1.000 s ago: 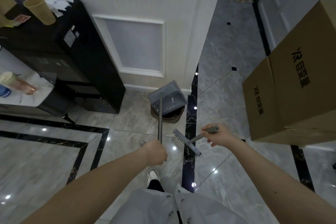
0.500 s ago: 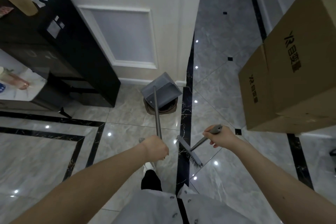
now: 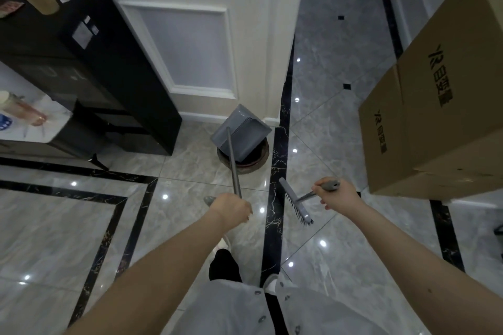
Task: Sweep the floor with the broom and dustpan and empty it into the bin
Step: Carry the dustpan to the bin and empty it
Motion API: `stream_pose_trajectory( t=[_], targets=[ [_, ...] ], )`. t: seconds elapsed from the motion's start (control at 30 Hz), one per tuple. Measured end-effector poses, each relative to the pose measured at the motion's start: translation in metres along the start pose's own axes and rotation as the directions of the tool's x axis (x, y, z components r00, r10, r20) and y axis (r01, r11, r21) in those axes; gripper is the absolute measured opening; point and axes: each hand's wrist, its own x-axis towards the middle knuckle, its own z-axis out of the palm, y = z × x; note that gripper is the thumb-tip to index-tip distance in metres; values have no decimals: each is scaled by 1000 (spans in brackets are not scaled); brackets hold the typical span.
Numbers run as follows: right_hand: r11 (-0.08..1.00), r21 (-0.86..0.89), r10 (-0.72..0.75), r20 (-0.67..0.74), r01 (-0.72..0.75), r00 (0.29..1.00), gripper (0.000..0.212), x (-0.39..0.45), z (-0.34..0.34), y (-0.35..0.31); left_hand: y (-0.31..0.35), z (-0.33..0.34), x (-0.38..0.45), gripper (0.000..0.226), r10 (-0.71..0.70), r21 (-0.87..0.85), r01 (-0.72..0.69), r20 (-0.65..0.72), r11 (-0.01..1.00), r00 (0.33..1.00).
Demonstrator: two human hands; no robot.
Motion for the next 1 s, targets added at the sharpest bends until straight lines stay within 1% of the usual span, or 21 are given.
stream_pose_trajectory(
  t=[0.03,0.07,0.1,0.13,0.2,0.23,0.3,0.33,0.43,0.5,0.6,0.7,0.83,0.9,0.97,1.0],
  targets=[
    [1000,0,-5,-6,5,1000,8,0,0,1,0,-1,0,41,-1,4,1,-4,1000,1000],
    [1000,-9,-13,-7,12,1000,8,1,-1,1,3,-2,2,42,45,35,-44,-16,998,999],
    [999,-29,-22,-6,22,1000,10,2,0,1,7,-2,3,41,92,76,-92,6,993,996],
    [998,-55,-32,1,32,999,14,3,-1,1,12,-4,4,38,114,93,-114,9,989,993],
    [995,-84,-48,22,50,999,22,3,0,0,14,-6,3,35,77,13,-77,-7,997,997],
    [995,-86,-54,24,56,998,22,3,0,-1,11,-8,3,33,48,-1,-48,-43,999,998],
    [997,-59,-44,1,44,999,12,4,-1,-1,8,-13,3,30,39,8,-38,-108,999,993],
    [999,-33,-34,-14,34,999,8,4,-1,-1,9,-18,0,29,51,-3,-52,-103,999,993],
    [999,26,-25,-50,26,998,6,4,2,-2,11,-23,-2,31,-25,-144,12,-92,990,995],
    [999,2,-35,-50,35,998,8,3,4,-4,-1,-30,-7,32,-77,-202,51,-123,978,989],
    [1000,-16,-27,-30,27,999,7,3,3,-8,-20,-46,-15,34,-96,-211,57,-178,976,979],
    [1000,-15,-17,-38,16,999,11,2,0,-11,-45,-64,-18,37,-165,-245,117,-189,963,968],
    [999,-35,-21,-35,20,999,20,0,-3,-16,-79,-83,-20,41,-232,-237,181,-211,954,949],
    [999,-46,-27,-30,25,999,16,1,-2,-21,-97,-96,-25,43,-270,-276,207,-214,938,939],
    [997,-71,-38,-18,37,999,9,4,-1,-26,-119,-108,-34,44,-332,-347,240,-235,907,913],
    [996,-86,-38,-10,37,999,11,5,0,-30,-132,-113,-40,44,-370,-397,252,-255,883,894]
  ],
)
